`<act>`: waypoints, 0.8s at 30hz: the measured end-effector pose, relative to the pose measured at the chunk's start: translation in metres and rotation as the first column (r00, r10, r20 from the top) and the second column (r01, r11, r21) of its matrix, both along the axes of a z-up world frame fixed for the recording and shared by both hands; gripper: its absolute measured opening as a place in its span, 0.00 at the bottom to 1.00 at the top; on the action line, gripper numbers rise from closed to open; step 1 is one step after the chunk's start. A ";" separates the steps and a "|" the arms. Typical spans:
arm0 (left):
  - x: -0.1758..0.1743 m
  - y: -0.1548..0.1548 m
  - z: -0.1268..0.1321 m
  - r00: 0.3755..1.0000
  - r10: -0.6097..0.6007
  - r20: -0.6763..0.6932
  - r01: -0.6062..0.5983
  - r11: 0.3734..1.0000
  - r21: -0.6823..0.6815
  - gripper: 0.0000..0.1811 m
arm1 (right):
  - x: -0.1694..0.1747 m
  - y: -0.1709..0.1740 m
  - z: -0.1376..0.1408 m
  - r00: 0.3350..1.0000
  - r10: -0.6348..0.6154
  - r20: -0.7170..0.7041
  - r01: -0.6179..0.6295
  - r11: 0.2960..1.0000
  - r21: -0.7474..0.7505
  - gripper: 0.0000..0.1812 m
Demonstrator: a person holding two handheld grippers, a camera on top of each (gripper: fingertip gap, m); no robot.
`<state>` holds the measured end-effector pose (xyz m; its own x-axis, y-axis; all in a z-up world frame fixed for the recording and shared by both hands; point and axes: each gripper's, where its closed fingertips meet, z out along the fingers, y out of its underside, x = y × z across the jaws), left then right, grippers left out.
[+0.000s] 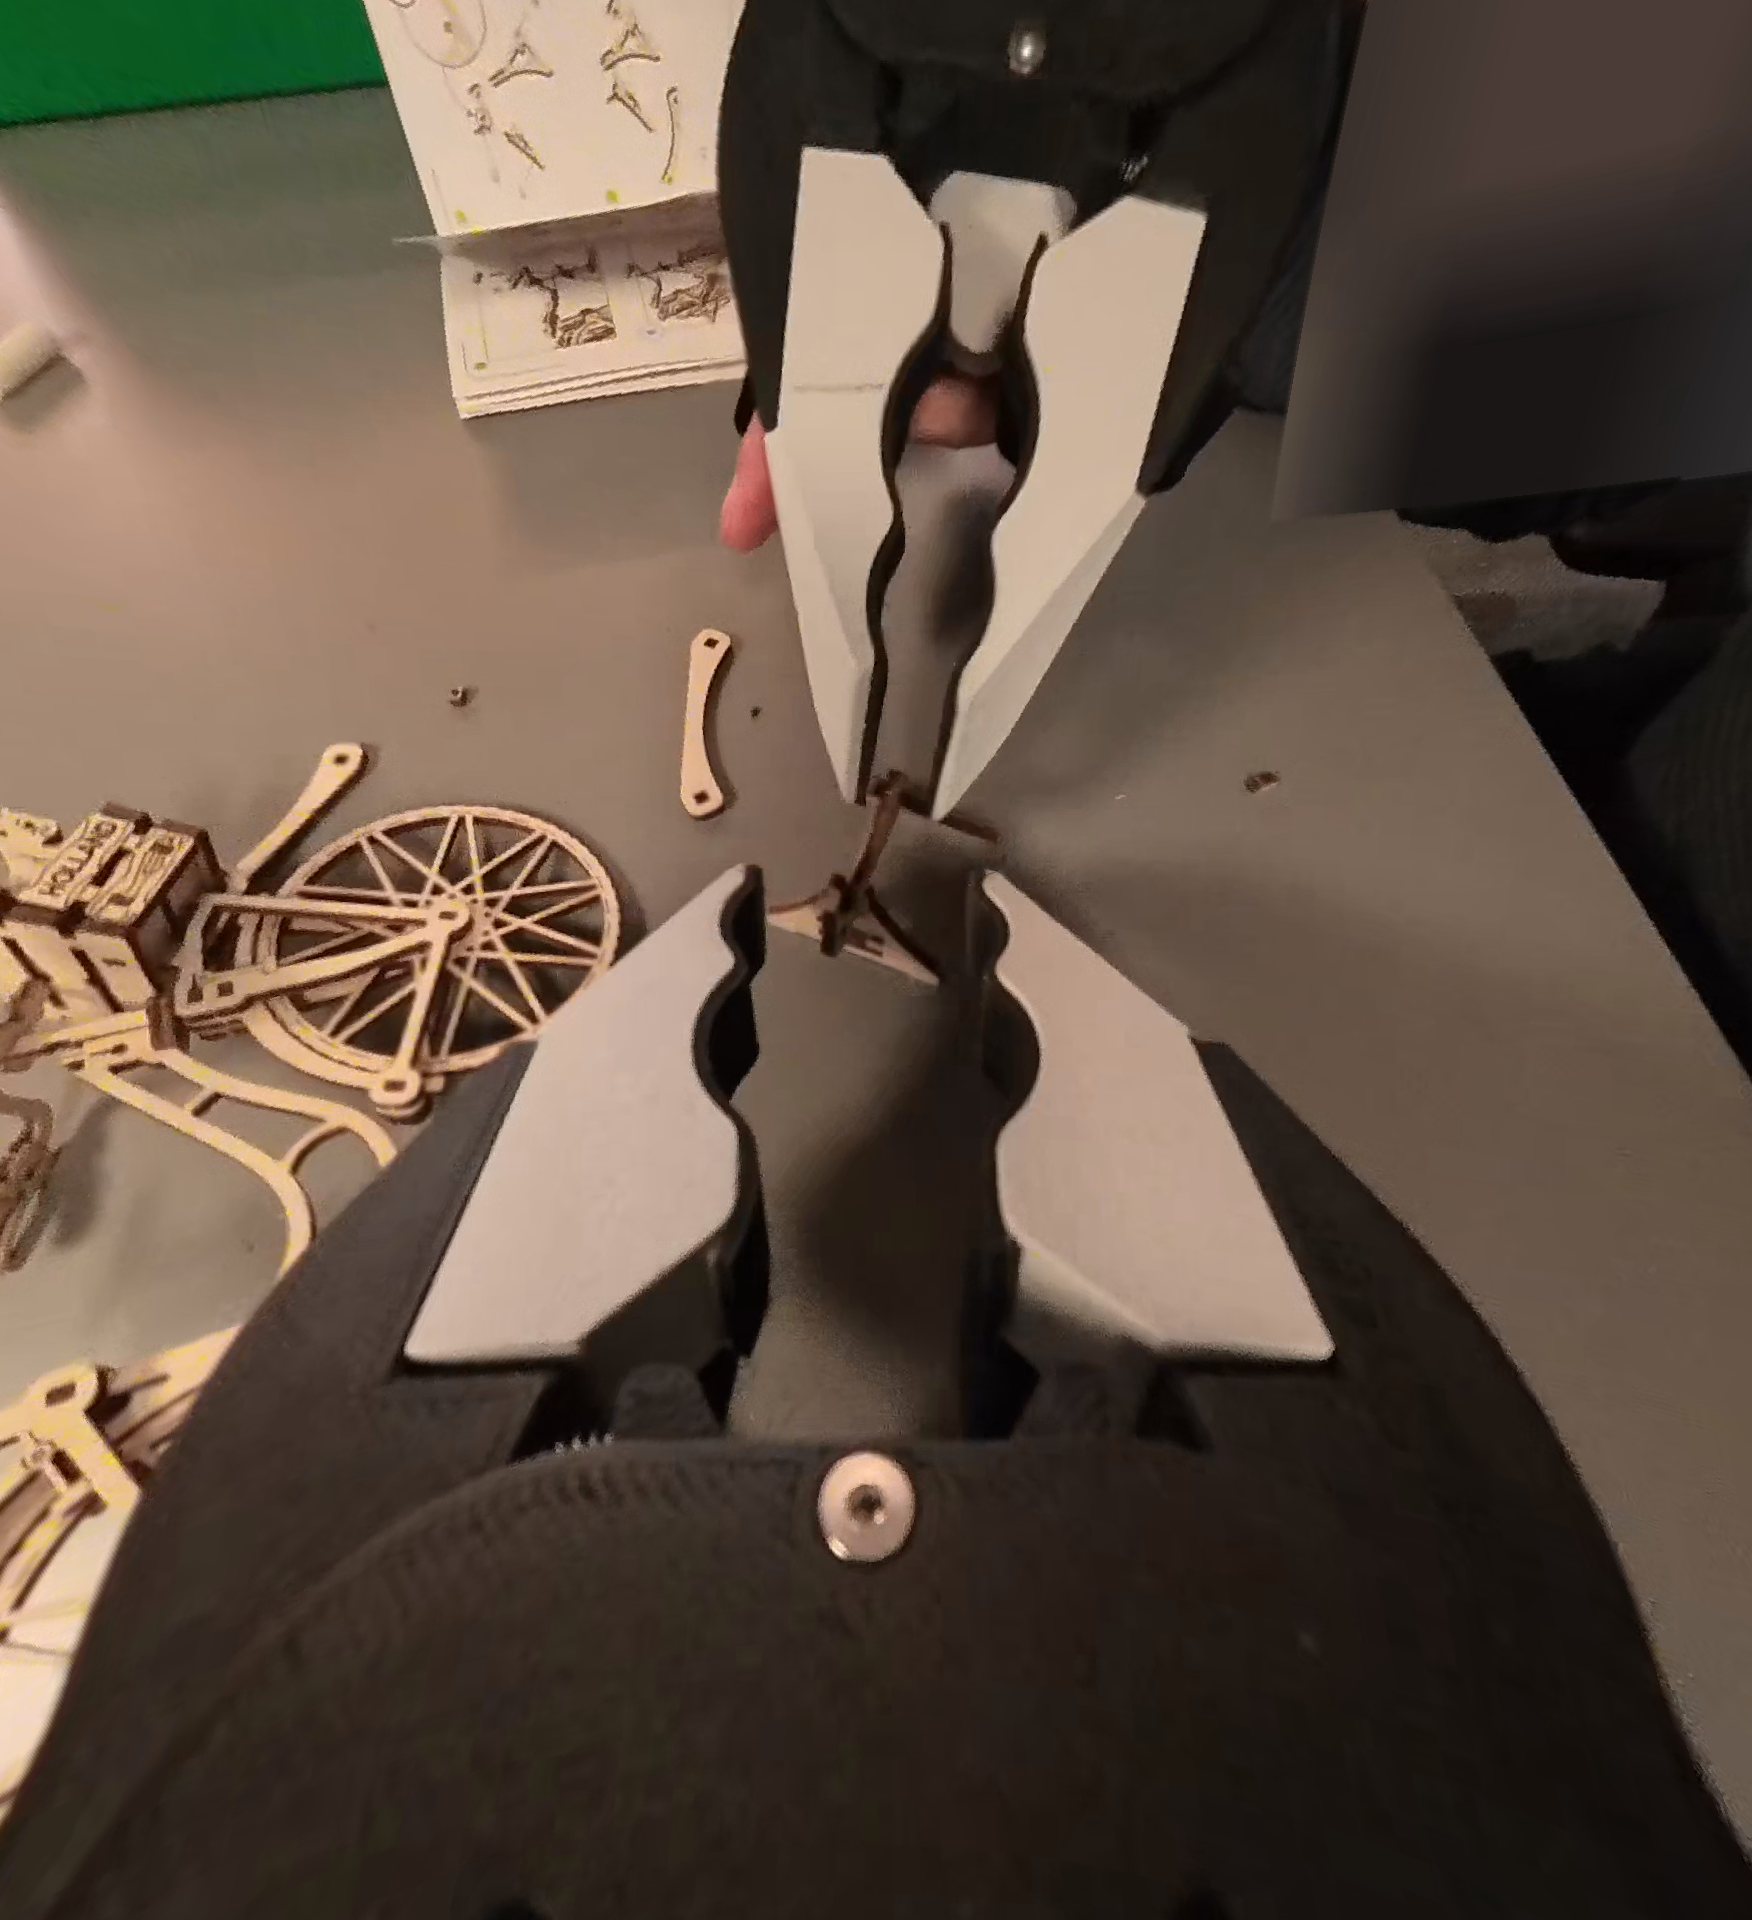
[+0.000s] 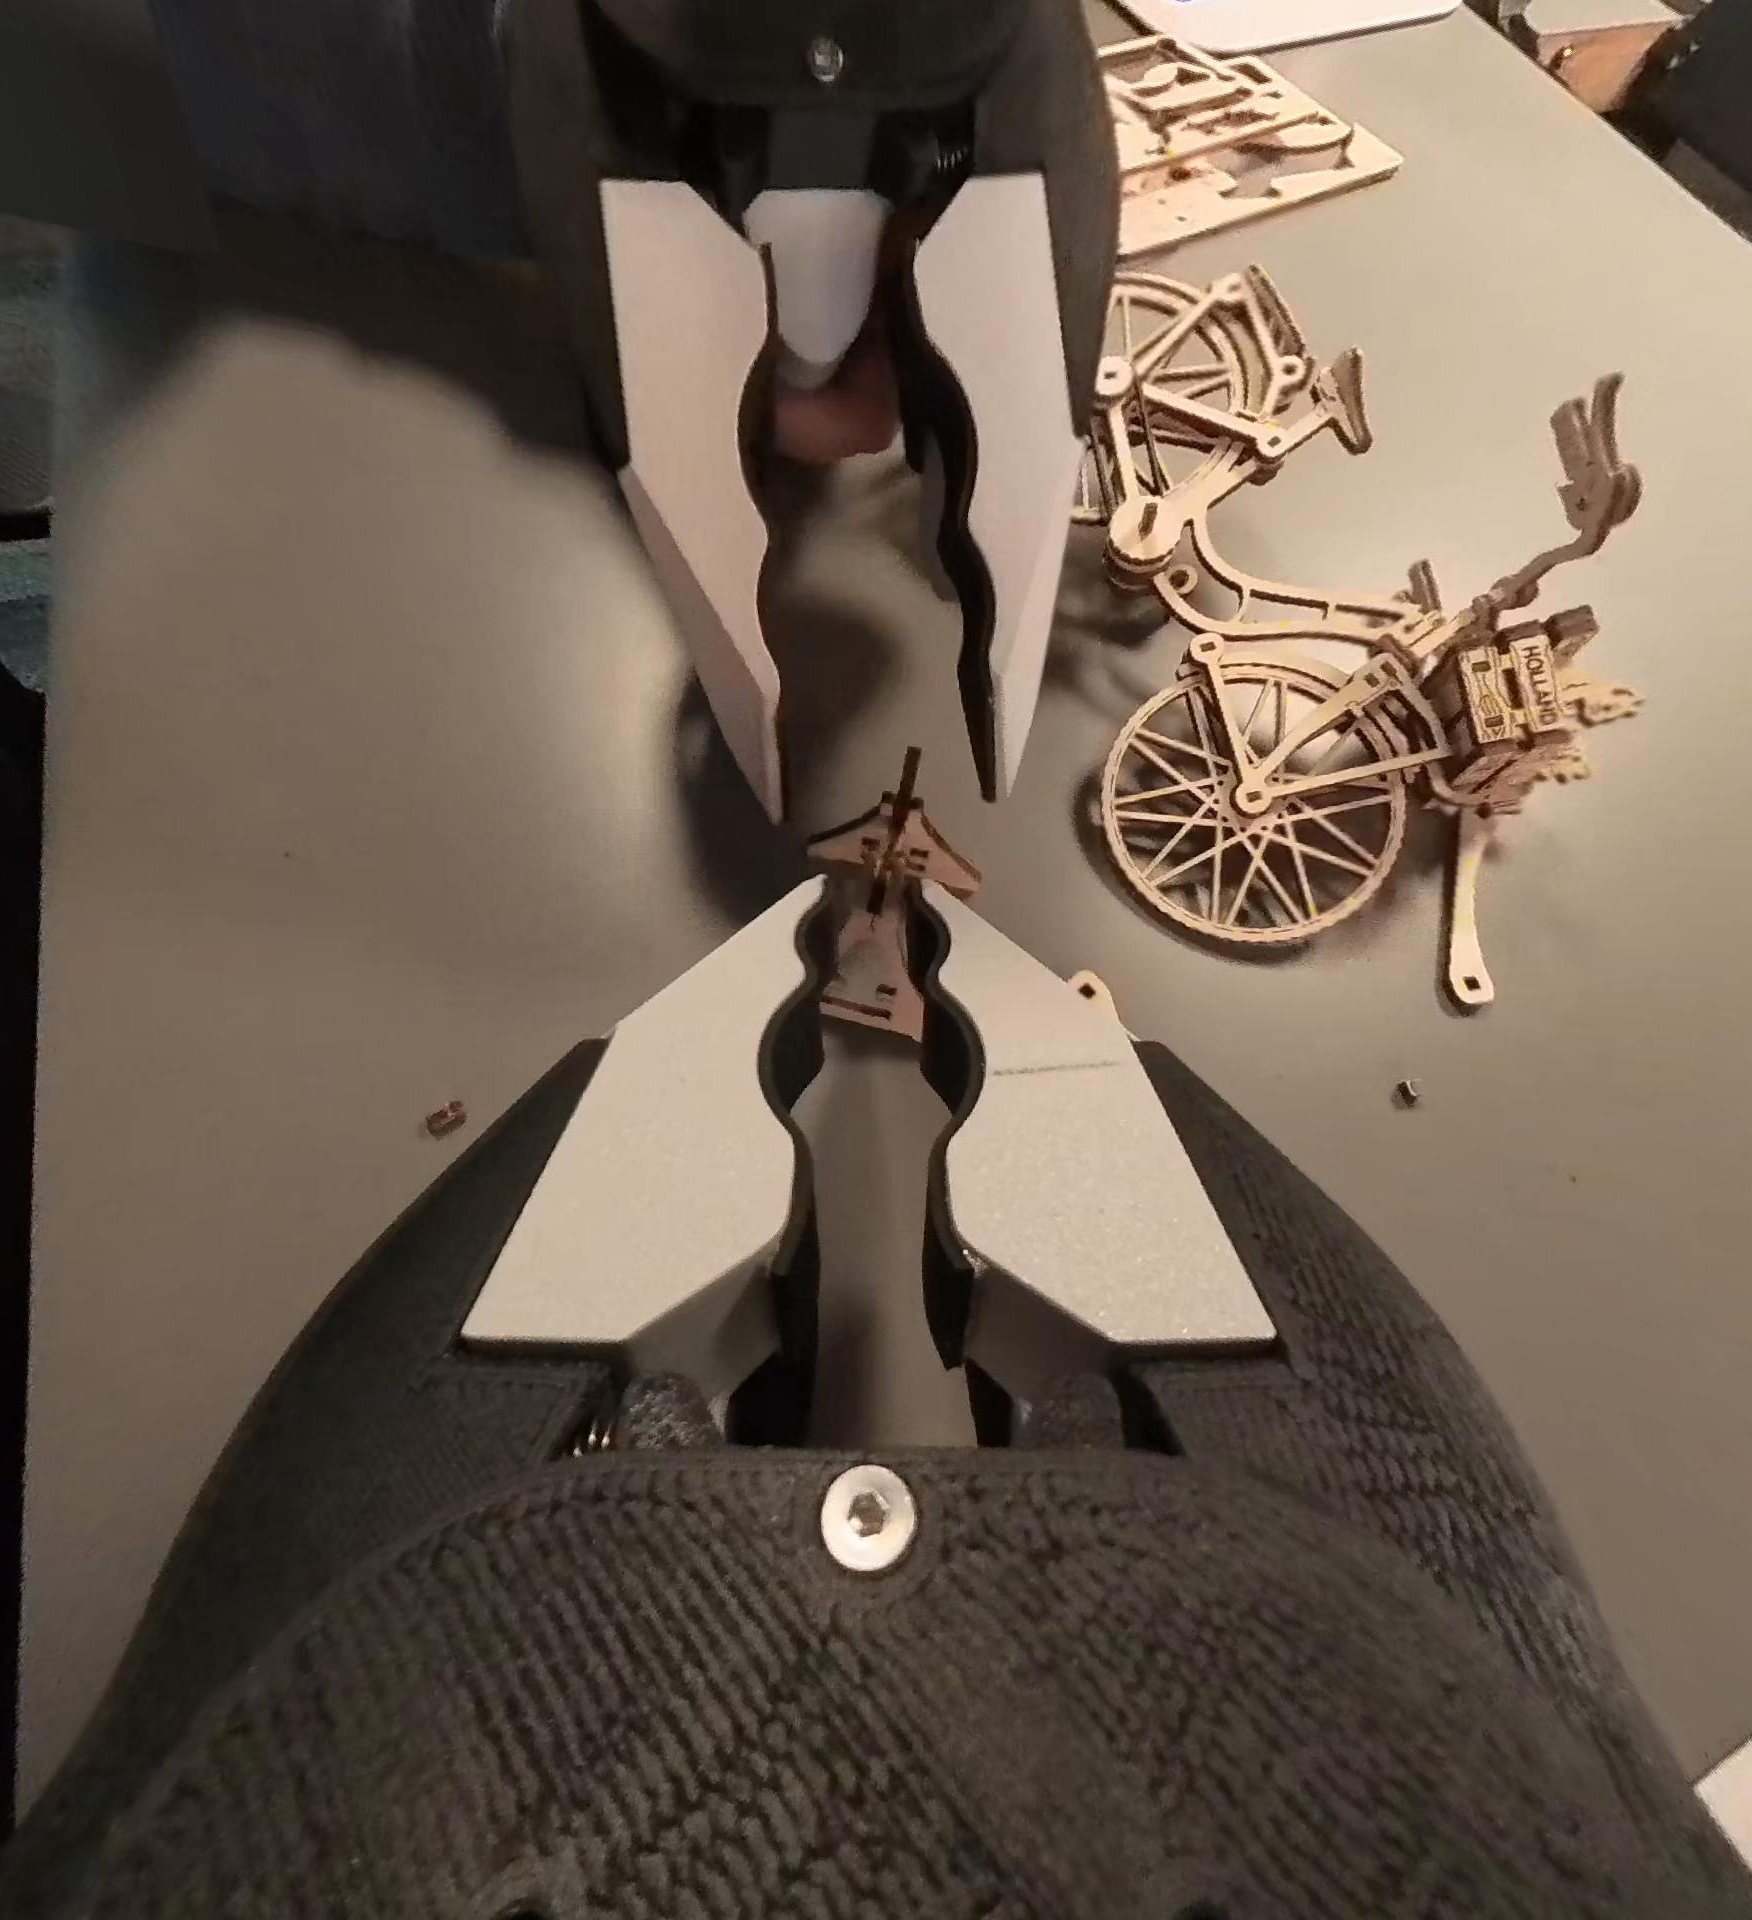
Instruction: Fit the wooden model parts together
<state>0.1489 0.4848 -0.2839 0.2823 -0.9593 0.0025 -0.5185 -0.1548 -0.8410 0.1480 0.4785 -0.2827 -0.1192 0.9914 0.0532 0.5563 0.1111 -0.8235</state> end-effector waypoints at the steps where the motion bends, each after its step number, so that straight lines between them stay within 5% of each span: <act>1: 0.001 0.001 -0.001 1.000 -0.003 -0.011 0.003 1.000 0.008 0.20 | 0.000 0.001 0.000 1.000 -0.005 0.003 0.005 1.000 -0.004 0.05; 10: 0.000 -0.005 -0.011 0.998 -0.015 -0.056 0.016 1.000 0.006 0.14 | 0.006 0.006 -0.004 0.999 -0.016 0.028 0.016 1.000 -0.004 0.05; 24: 0.002 -0.007 -0.023 0.992 0.008 -0.124 -0.009 1.000 -0.011 0.24 | 0.025 0.014 -0.014 0.995 -0.029 0.092 0.029 1.000 0.010 0.18</act>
<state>0.1509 0.4782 -0.3067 0.2893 -0.9570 -0.0219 -0.6170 -0.1689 -0.7686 0.1725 0.4922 -0.2965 -0.0952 0.9941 0.0521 0.6328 0.1009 -0.7677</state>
